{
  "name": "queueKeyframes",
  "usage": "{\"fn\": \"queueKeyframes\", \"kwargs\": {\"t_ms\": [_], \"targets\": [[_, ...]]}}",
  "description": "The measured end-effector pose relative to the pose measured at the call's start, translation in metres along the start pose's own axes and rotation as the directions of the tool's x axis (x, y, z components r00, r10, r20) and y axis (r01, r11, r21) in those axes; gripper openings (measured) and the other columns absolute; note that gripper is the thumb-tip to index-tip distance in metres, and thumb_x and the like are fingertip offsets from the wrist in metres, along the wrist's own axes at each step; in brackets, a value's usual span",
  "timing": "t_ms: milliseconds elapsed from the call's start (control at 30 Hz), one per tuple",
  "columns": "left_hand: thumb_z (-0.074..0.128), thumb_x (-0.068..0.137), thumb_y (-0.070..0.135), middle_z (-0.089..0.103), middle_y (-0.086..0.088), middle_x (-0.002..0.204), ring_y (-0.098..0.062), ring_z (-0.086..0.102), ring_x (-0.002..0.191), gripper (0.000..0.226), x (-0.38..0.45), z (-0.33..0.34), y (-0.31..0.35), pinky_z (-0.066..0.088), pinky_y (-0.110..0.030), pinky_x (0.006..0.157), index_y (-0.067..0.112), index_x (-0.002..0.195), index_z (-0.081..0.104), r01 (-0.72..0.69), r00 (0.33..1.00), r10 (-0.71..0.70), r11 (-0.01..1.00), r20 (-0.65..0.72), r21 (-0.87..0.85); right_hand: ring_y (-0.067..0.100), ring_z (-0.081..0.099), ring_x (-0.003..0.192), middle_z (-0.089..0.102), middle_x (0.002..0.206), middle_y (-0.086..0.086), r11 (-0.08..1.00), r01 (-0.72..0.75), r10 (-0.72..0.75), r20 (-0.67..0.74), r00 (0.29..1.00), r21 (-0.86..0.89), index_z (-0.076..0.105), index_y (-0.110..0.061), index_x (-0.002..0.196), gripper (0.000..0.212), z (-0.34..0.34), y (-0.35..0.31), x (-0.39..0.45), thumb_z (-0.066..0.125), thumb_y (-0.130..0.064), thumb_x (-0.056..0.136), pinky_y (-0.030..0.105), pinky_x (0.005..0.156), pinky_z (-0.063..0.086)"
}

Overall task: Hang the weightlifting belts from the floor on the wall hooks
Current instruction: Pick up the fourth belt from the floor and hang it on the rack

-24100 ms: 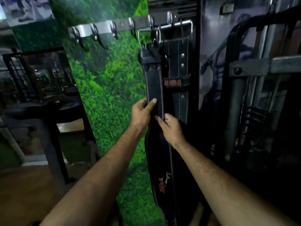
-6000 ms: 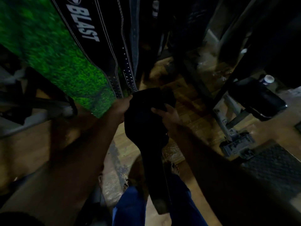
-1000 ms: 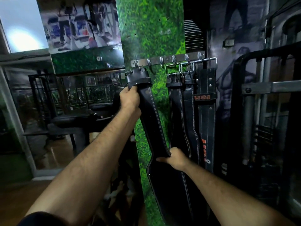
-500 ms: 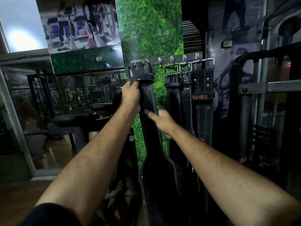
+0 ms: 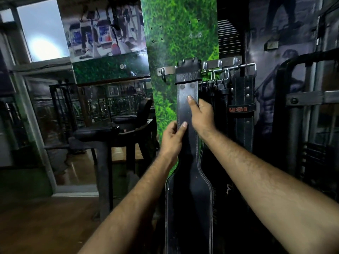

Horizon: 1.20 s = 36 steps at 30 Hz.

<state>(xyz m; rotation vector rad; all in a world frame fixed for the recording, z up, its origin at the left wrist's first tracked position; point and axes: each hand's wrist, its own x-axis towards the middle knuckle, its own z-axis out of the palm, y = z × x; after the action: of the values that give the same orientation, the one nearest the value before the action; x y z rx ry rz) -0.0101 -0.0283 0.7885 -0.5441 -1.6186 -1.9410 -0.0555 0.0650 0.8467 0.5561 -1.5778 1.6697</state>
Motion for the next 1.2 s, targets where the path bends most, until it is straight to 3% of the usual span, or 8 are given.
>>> {"fn": "queueKeyframes", "kwargs": {"t_ms": [167,333,567,733,800,900,1033,1200], "targets": [[0.058,0.096,0.006,0.075,-0.003,0.101,-0.012,0.069,0.091,0.015,-0.04,-0.01,-0.028,0.055,-0.027,0.082,0.007,0.108,0.067,0.107,0.991,-0.105,0.994,0.088,-0.022,0.013,0.028,0.055,0.031,0.056,-0.004,1.0,0.017,-0.017,-0.022,1.0,0.015,0.035,-0.023,0.06,0.049,-0.001,-0.002,0.008,0.055,-0.061,0.083,0.031,0.053,0.024],[0.055,0.094,-0.003,0.071,-0.016,0.11,-0.02,0.069,0.094,0.027,-0.058,-0.029,-0.04,0.057,-0.033,0.086,-0.01,0.12,0.059,0.225,0.96,-0.215,0.974,0.18,-0.039,0.012,0.028,0.054,0.031,0.054,-0.008,0.999,-0.022,0.022,-0.001,1.0,-0.038,0.032,-0.023,0.059,0.05,0.002,0.015,-0.005,0.063,-0.04,0.094,0.03,0.054,0.025],[0.054,0.091,-0.011,0.074,-0.008,0.103,-0.016,0.07,0.091,0.028,-0.071,-0.051,-0.044,0.056,-0.028,0.084,-0.003,0.117,0.061,0.287,0.921,-0.274,0.958,0.277,-0.008,0.015,0.029,0.057,0.032,0.055,-0.004,0.996,-0.088,0.088,0.013,0.996,0.0,0.033,-0.021,0.058,0.05,0.007,0.028,-0.022,0.06,-0.049,0.089,0.032,0.054,0.025],[0.05,0.089,-0.018,0.074,-0.006,0.11,-0.016,0.07,0.102,0.041,-0.073,-0.061,-0.044,0.054,-0.026,0.088,-0.006,0.128,0.056,0.343,0.881,-0.322,0.939,0.348,0.002,0.017,0.029,0.058,0.033,0.059,0.0,0.989,-0.135,0.13,0.074,0.989,0.059,0.039,-0.019,0.062,0.051,0.008,0.03,-0.029,0.057,-0.063,0.08,0.033,0.055,0.025],[0.053,0.086,-0.018,0.072,-0.007,0.112,-0.016,0.068,0.104,0.044,-0.071,-0.063,-0.043,0.052,-0.025,0.09,-0.005,0.127,0.057,0.345,0.875,-0.337,0.938,0.348,0.041,0.016,0.027,0.058,0.031,0.06,-0.002,0.986,-0.152,0.145,0.092,0.985,0.072,0.036,-0.022,0.062,0.048,0.006,0.027,-0.031,0.058,-0.059,0.083,0.034,0.056,0.024],[0.053,0.07,-0.016,0.073,-0.009,0.102,-0.016,0.069,0.09,0.047,-0.066,-0.061,-0.034,0.054,-0.025,0.083,0.0,0.113,0.066,0.372,0.866,-0.391,0.92,0.312,0.121,0.009,0.026,0.054,0.029,0.058,-0.007,0.974,-0.192,0.178,0.117,0.977,0.119,0.037,-0.024,0.063,0.044,0.002,0.022,-0.029,0.062,-0.043,0.094,0.031,0.054,0.023],[0.048,0.076,-0.011,0.066,-0.005,0.077,-0.001,0.056,0.051,0.036,-0.059,-0.058,-0.013,0.042,-0.012,0.048,-0.006,0.108,0.064,0.381,0.862,-0.442,0.888,0.247,0.257,0.003,0.022,0.046,0.026,0.049,-0.016,0.965,-0.213,0.194,0.132,0.972,0.153,0.031,-0.026,0.059,0.05,-0.002,0.01,-0.026,0.062,-0.034,0.097,0.024,0.046,0.021],[0.054,0.073,0.015,0.066,0.004,0.073,-0.01,0.057,0.063,0.024,-0.018,-0.05,0.032,0.048,-0.022,0.061,0.016,0.095,0.066,0.331,0.925,-0.34,0.94,0.167,0.08,0.006,0.022,0.045,0.024,0.048,-0.013,0.968,-0.21,0.189,0.153,0.97,0.135,0.029,-0.025,0.055,0.055,0.0,0.008,-0.032,0.065,-0.041,0.094,0.026,0.047,0.019]]}}
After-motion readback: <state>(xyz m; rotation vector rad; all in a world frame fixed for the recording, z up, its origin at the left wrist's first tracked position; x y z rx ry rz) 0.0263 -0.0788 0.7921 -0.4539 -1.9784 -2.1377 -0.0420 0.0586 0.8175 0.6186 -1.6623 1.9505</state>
